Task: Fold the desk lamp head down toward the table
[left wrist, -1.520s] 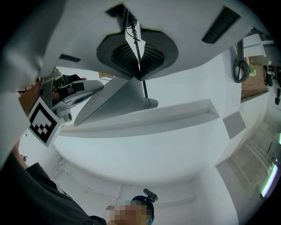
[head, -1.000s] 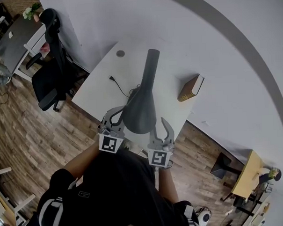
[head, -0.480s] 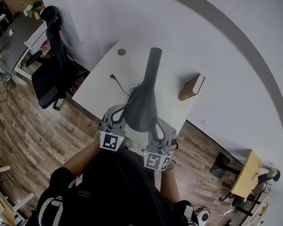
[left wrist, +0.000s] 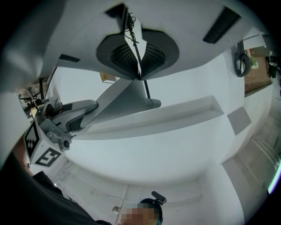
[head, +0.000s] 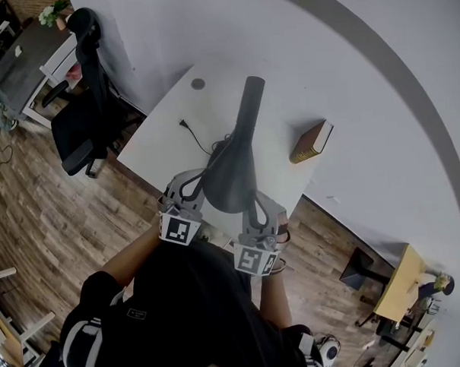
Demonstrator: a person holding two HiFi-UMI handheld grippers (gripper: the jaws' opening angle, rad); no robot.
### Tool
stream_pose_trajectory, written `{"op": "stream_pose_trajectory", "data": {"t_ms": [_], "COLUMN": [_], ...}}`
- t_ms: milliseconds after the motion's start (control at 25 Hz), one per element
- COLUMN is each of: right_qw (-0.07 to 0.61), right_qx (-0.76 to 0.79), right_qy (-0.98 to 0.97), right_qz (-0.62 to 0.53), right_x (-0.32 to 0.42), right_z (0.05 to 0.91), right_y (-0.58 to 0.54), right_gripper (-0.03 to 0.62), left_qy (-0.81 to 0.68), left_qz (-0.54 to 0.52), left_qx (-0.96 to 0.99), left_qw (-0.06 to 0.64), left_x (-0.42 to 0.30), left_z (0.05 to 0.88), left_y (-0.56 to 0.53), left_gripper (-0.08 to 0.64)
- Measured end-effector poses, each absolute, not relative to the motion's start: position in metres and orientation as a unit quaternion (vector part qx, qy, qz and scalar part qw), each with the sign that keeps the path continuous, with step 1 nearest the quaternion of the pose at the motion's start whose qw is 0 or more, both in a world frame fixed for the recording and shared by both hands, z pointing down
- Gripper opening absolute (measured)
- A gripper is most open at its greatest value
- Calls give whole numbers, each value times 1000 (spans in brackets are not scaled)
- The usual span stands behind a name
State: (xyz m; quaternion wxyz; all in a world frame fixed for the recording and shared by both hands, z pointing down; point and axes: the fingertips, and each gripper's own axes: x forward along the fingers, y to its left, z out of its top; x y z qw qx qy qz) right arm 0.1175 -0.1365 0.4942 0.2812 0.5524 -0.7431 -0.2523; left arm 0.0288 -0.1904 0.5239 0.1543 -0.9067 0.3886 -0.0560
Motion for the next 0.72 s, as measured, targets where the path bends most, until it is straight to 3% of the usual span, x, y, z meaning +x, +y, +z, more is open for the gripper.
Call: {"op": "stream_pose_trajectory", "data": {"t_ms": [120,200,320,720], "right_qw": [281,280,278,278], "right_qx": [552,553,553,552], "right_qy": [-744,-744,-745,-745], "right_qz": [-251,-249,-249,-250], "right_x": [118,118,117,118], "right_z": [495,495,495,496], "right_y": [-138,-137,-137,-136], "right_gripper": [83,83,83,83], "left_qy": [372,357,325,252], "left_qz": [-62,-67,-79,-147], "left_qx": [-914,-920,-928,-896], "left_qw": [150,148,163,336], "left_x": [25,22,20,34], "left_z": [529,531,528,495], "left_y": [-184,-177,-164,-132], "left_gripper": [48,127,160,202]}}
